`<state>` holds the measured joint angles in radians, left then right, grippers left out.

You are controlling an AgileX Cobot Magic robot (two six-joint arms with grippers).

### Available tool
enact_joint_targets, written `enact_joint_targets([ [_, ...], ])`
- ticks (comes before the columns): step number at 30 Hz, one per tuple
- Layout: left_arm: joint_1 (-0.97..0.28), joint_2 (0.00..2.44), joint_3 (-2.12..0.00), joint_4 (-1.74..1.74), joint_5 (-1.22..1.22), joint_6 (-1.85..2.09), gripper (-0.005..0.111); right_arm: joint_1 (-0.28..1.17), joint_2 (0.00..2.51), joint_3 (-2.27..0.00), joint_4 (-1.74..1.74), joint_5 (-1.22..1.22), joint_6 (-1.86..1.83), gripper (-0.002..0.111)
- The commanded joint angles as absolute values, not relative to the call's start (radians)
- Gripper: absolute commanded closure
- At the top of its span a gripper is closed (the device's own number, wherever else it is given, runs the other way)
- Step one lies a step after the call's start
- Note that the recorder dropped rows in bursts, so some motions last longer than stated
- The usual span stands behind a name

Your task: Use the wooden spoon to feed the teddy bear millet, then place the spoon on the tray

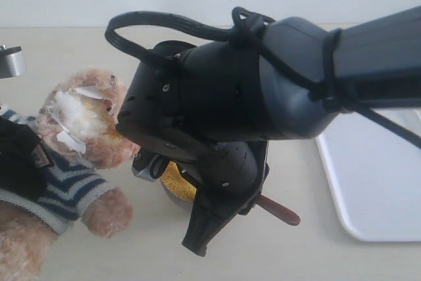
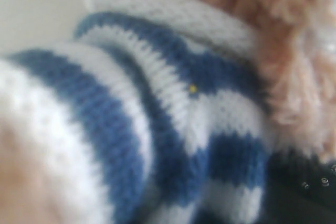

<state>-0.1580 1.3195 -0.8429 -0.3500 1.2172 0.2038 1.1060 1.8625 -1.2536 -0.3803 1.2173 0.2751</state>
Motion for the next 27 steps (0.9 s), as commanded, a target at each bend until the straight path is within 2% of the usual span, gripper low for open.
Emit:
enact_joint_targets([
  [1,-0.162,1.305,-0.850,-0.369,1.221,0.200,0.103,1.105,1.862,-1.259,-0.383,1.221,0.282,0.109],
  [27,-0.162,1.305,-0.850,-0.369,1.221,0.200,0.103,1.146,1.893,-1.259,-0.333,1.221,0.251,0.109],
])
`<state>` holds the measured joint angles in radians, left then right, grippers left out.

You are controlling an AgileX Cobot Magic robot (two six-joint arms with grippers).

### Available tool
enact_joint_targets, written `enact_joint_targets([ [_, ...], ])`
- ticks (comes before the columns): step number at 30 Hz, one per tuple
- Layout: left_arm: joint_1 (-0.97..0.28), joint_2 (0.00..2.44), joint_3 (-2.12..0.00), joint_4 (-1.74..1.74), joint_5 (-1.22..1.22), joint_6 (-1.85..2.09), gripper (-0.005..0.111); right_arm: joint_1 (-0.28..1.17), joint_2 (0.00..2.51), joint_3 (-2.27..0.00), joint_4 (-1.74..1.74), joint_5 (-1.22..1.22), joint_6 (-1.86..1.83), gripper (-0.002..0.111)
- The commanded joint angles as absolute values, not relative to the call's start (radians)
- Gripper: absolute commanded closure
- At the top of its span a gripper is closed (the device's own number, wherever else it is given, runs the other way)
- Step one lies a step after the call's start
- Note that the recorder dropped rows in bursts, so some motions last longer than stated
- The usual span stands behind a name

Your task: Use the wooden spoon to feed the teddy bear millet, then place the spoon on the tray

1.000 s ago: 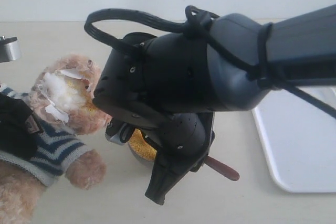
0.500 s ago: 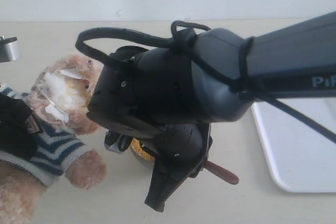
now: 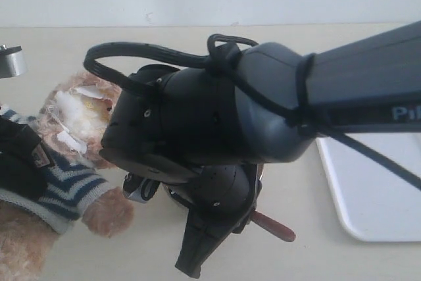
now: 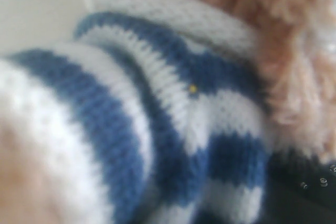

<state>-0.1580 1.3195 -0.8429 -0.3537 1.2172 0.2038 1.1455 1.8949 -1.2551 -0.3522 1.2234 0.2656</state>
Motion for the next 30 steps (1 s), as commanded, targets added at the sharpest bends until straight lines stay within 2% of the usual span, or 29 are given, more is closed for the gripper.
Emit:
enact_joint_targets([
  [1,-0.162,1.305,-0.850,-0.369,1.221,0.200,0.103,1.146,1.893,-1.259,-0.333,1.221,0.249,0.109],
  [30,-0.162,1.305,-0.849,-0.369,1.221,0.209,0.103,0.933,1.843,-1.328,-0.112,1.221,0.096,0.109],
])
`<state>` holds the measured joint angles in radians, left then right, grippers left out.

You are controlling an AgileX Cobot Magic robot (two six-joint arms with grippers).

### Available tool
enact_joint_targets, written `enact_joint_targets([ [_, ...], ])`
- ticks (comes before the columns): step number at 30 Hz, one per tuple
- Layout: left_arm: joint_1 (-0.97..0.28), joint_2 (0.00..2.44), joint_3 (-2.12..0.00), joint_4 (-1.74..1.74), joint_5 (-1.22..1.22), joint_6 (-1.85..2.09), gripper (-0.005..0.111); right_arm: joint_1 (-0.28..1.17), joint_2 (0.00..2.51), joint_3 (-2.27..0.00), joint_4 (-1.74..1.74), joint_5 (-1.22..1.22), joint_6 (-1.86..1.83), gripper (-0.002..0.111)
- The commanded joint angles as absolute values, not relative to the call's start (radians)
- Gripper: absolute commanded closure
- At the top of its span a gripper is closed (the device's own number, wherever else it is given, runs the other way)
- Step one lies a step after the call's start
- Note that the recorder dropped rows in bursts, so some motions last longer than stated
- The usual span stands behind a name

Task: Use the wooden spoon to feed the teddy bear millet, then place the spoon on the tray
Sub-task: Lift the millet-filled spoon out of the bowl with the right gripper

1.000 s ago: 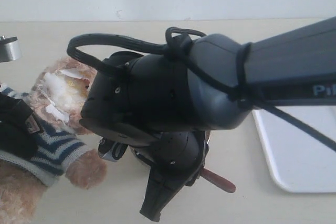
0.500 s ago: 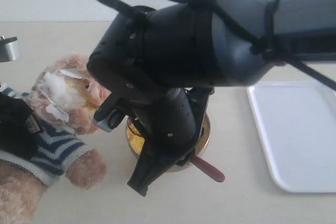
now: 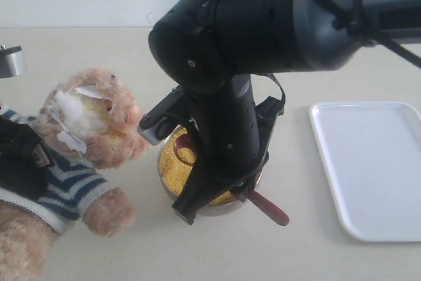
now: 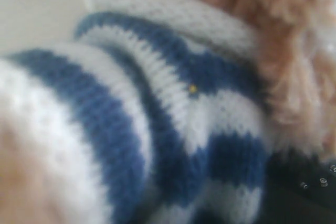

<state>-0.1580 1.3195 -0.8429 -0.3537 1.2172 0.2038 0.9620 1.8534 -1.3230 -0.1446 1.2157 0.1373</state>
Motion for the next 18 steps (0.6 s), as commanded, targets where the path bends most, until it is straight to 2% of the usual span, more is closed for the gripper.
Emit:
enact_joint_targets([
  [1,-0.162,1.305,-0.847,-0.369,1.221,0.212,0.103,0.926,1.843,-1.328,-0.095,1.221,0.084,0.109],
  [18,-0.162,1.305,-0.813,-0.449,1.221,0.261,0.103,0.904,1.761,-1.328,-0.047,1.221,0.043,0.109],
])
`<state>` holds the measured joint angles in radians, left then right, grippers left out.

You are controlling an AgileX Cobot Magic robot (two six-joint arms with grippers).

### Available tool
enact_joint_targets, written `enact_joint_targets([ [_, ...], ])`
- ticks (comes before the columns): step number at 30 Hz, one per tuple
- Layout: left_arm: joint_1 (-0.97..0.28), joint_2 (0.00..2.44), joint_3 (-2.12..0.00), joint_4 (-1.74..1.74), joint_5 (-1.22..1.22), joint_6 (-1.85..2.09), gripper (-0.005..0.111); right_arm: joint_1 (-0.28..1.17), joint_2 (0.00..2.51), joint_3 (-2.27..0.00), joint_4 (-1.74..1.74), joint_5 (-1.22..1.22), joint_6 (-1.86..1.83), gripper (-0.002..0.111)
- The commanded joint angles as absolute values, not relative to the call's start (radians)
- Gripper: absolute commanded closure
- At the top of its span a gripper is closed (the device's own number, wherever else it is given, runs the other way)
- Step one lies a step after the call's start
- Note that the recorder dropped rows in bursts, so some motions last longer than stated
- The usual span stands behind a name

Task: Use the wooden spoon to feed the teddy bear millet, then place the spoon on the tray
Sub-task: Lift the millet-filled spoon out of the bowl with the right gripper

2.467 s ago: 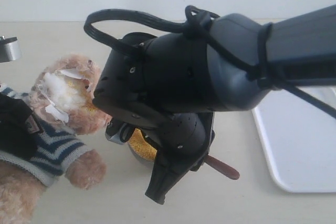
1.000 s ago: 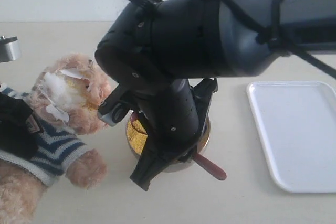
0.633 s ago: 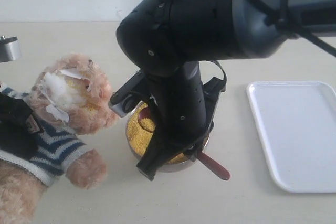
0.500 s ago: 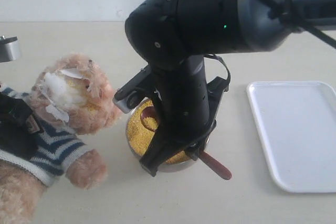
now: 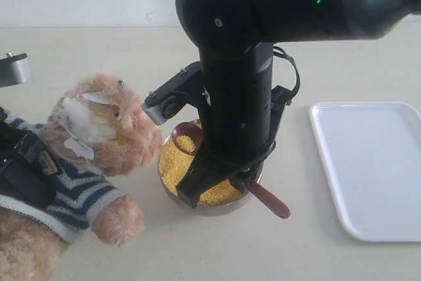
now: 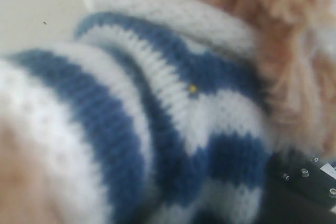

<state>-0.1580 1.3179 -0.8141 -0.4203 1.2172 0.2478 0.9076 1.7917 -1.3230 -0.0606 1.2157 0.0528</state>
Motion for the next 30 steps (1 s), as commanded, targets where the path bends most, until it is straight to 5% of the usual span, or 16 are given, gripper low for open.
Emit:
enact_joint_targets([
  [1,-0.162,1.305,-0.813,-0.449,1.221,0.261,0.103,0.904,1.755,-1.328,-0.045,1.221,0.041,0.109],
  [30,-0.164,1.351,-0.750,-0.515,1.221,0.261,0.103,0.906,1.636,-1.328,0.104,1.221,0.010,0.109],
])
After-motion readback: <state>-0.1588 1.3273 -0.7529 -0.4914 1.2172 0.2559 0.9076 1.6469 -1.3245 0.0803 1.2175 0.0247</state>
